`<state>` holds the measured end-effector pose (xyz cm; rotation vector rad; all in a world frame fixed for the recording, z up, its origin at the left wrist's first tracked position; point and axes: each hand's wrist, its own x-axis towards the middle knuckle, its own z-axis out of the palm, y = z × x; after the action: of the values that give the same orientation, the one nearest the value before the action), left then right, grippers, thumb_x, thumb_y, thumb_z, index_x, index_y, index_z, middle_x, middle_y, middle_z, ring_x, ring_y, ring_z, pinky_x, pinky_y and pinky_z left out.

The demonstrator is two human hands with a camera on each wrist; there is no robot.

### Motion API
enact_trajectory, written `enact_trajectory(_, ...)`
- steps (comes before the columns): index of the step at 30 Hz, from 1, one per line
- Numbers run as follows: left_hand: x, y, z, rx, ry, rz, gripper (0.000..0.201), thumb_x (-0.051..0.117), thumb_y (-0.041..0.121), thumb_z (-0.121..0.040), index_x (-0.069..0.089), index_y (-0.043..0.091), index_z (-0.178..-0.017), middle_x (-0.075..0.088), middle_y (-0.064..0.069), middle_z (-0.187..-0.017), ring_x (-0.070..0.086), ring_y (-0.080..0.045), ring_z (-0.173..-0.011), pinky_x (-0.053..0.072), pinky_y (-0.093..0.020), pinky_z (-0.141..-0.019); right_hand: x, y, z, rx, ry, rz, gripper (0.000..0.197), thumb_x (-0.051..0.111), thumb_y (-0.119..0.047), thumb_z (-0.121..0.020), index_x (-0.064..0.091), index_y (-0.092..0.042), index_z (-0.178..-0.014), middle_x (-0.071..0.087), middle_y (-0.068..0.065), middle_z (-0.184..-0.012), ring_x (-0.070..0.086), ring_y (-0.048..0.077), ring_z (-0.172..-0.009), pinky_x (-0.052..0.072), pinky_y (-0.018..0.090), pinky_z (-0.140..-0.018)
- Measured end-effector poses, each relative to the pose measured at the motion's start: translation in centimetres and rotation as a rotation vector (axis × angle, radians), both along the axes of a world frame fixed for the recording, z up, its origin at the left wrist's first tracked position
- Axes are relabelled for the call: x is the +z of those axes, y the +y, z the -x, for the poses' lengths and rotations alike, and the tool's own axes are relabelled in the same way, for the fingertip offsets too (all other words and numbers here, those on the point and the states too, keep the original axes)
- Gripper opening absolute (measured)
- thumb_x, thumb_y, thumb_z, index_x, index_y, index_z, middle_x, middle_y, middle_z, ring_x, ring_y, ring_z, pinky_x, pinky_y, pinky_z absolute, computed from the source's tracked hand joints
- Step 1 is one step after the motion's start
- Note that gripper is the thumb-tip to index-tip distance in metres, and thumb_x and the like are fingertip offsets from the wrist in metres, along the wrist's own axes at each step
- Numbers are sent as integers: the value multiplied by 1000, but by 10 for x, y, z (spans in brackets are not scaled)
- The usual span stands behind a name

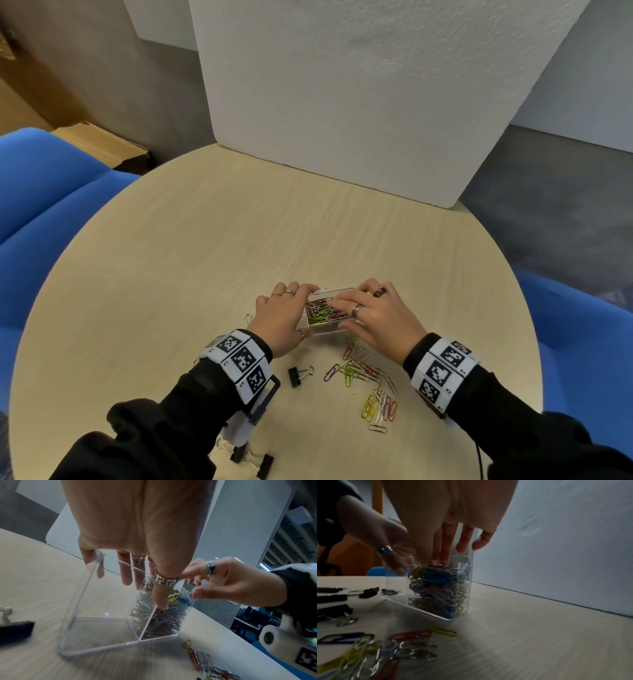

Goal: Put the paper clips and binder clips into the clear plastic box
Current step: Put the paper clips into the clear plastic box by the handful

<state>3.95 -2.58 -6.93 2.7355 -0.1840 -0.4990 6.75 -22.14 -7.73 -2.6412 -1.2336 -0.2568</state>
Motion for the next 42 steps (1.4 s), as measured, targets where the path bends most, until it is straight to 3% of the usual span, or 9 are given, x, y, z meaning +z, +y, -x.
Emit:
enact_trajectory(5, -1, 0, 1, -3, -2, -5, 67, 59, 34, -86, 21, 29, -141, 39, 3, -133, 34, -19, -124, 33, -40, -97, -10, 5, 2, -35, -53, 76, 32, 38, -39, -84, 67, -33, -97, 66, -19, -99, 43, 12, -86, 30, 29, -70)
enact_trajectory(10, -4, 0, 0, -6, -17, -6, 68, 60, 35, -86, 21, 29, -141, 40, 4, -133, 34, -19, -123, 33, -39, -97, -7, -4, 3, -36, -84, 50, 32, 39, -36, -84, 68, -31, -95, 66, -16, -99, 41, 12, -86, 38, 29, -68)
enact_trajectory(16, -6, 1, 0, -11, -26, -7, 68, 59, 34, -87, 20, 29, -142, 40, 3, -133, 34, -19, -124, 33, -40, -98, -11, -12, 2, -48, -127, 72, 13, 67, -32, -77, 70, -32, -90, 68, -18, -94, 40, 12, -85, 39, 30, -66)
enact_trajectory(21, -8, 2, 4, 3, -98, 1, 82, 59, 35, -87, 2, 39, -145, 33, 2, -136, 36, -20, -123, 32, -41, -102, -9, -17, 3, -84, -44, -52, 28, 47, -36, -84, 69, -27, -98, 68, -10, -101, 44, 13, -90, 41, 31, -69)
enact_trajectory(24, -7, 4, 12, -2, -290, 15, 74, 68, 40, -78, 19, 46, -133, 37, 2, -135, 40, -21, -123, 28, -44, -106, -10, -17, 6, -130, -53, -78, 30, 48, -37, -84, 68, -22, -101, 67, -6, -97, 45, 13, -89, 47, 32, -66)
enact_trajectory(28, -13, 3, 22, -31, -466, -138, 61, 80, 49, -57, 52, 36, -109, 57, 0, -116, 58, -26, -106, 42, -55, -93, -13, -18, 6, -221, -67, -12, 37, 45, -44, -82, 68, -22, -101, 66, -5, -96, 46, 14, -86, 47, 32, -62)
enact_trajectory(36, -20, -11, 23, -73, -416, -296, 58, 78, 57, -53, 62, 41, -106, 65, 0, -113, 66, -27, -99, 47, -60, -84, -14, -11, 11, -254, -102, 25, 26, 63, -38, -79, 66, -30, -104, 64, -2, -99, 56, 19, -83, 46, 33, -61)
enact_trajectory(39, -23, -11, 21, -70, -408, -297, 62, 78, 54, -56, 54, 43, -113, 64, 0, -118, 65, -27, -101, 46, -60, -85, -11, -9, 14, -208, -87, 98, 24, 46, -41, -84, 62, -38, -102, 63, -2, -103, 57, 19, -82, 43, 32, -61)
enact_trajectory(42, -25, -9, 22, -67, -388, -299, 56, 80, 49, -58, 59, 44, -111, 64, -1, -119, 65, -29, -99, 47, -61, -83, -10, -14, 11, -241, -60, 76, 17, 56, -40, -81, 69, -36, -92, 65, -2, -99, 57, 21, -81, 43, 32, -61)
